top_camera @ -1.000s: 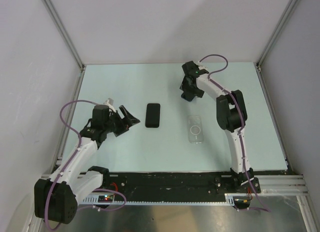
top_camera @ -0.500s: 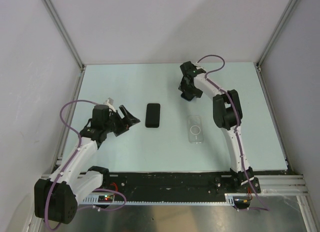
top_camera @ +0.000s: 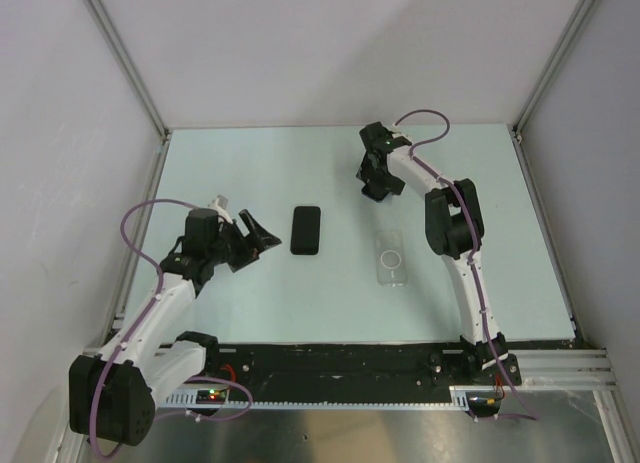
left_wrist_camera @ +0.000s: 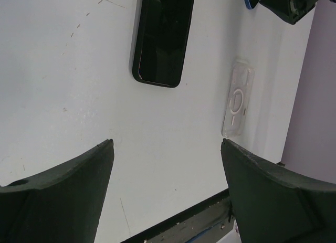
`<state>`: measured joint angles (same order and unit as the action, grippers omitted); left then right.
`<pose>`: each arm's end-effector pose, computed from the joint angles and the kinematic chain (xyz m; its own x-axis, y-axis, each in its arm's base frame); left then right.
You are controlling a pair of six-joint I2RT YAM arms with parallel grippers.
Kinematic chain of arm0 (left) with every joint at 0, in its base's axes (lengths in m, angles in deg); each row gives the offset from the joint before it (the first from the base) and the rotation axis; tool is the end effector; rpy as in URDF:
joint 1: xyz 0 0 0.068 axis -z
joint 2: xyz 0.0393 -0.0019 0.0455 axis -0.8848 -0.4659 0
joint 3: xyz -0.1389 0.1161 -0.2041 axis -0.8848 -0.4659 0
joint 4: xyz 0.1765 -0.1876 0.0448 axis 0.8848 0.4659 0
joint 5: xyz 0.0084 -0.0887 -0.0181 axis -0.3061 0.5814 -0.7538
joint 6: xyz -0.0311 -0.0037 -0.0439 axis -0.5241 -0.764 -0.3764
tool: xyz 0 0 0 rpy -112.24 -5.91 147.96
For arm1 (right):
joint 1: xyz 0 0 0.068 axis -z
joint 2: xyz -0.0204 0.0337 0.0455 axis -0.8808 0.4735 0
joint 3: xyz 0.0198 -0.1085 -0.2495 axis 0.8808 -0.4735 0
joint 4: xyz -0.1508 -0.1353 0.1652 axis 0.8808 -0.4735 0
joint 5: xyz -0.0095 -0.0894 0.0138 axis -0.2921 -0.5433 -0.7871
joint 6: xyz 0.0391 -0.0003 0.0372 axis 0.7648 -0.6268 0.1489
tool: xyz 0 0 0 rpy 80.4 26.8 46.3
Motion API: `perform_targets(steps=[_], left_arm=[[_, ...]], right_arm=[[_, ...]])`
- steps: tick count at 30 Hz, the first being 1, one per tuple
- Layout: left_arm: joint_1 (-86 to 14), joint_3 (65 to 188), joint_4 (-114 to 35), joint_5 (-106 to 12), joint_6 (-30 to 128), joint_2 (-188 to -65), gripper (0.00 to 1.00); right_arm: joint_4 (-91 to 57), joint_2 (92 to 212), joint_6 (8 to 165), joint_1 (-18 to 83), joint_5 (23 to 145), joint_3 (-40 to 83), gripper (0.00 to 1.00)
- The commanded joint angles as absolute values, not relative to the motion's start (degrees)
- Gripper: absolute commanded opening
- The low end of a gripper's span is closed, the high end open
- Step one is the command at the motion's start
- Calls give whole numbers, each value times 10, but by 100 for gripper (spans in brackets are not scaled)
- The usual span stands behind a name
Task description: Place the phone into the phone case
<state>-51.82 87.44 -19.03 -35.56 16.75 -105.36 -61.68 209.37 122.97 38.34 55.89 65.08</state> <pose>0.1945 -0.0479 0.2262 -0.7473 -0.5295 -0.4014 -0.1366 0.7136 -0.6871 0.4782 0.1934 0.1691 -0.7629 0.3688 -0.5310 0.3926 0.9168 0.0727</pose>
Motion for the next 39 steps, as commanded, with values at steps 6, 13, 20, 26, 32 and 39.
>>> perform_targets(steps=[6, 13, 20, 26, 32, 39], left_arm=[[-524, 866, -206, -340, 163, -1051, 87], [-524, 865, -208, -336, 163, -1053, 87], [-524, 865, -209, -330, 161, -1053, 87], [-524, 863, -211, -327, 160, -1052, 87], [-524, 863, -211, -328, 159, -1050, 87], [-523, 863, -211, -329, 158, -1049, 87]], right_arm=[[-601, 2088, 1251, 377, 543, 665, 90], [-629, 2111, 1241, 371, 533, 702, 89], [-674, 2131, 1221, 370, 521, 728, 86], [-700, 2141, 1205, 370, 511, 724, 83], [-679, 2120, 1188, 375, 522, 673, 80], [-592, 2045, 1151, 396, 573, 534, 73]])
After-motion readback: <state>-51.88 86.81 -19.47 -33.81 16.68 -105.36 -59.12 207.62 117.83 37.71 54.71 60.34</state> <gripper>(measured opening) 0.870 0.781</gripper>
